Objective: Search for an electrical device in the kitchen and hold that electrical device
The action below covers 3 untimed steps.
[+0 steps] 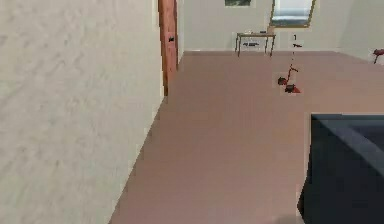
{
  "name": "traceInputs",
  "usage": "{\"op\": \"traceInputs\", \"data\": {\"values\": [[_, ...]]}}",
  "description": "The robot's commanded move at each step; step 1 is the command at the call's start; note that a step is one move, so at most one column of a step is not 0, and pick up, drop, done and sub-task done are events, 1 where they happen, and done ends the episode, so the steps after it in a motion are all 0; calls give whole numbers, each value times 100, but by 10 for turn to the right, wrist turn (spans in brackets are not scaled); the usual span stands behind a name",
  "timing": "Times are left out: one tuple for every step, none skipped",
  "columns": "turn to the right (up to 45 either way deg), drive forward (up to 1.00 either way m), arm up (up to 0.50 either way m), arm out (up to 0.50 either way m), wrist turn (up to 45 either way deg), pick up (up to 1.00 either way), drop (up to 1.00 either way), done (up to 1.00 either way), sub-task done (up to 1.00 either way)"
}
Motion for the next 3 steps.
{"op": "traceInputs", "data": {"values": [[0, 100, 0, 0, 0, 0, 0, 0, 0], [60, 0, 0, 0, 0, 0, 0, 0, 0], [0, 55, 0, 0, 0, 0, 0, 0, 0]]}}
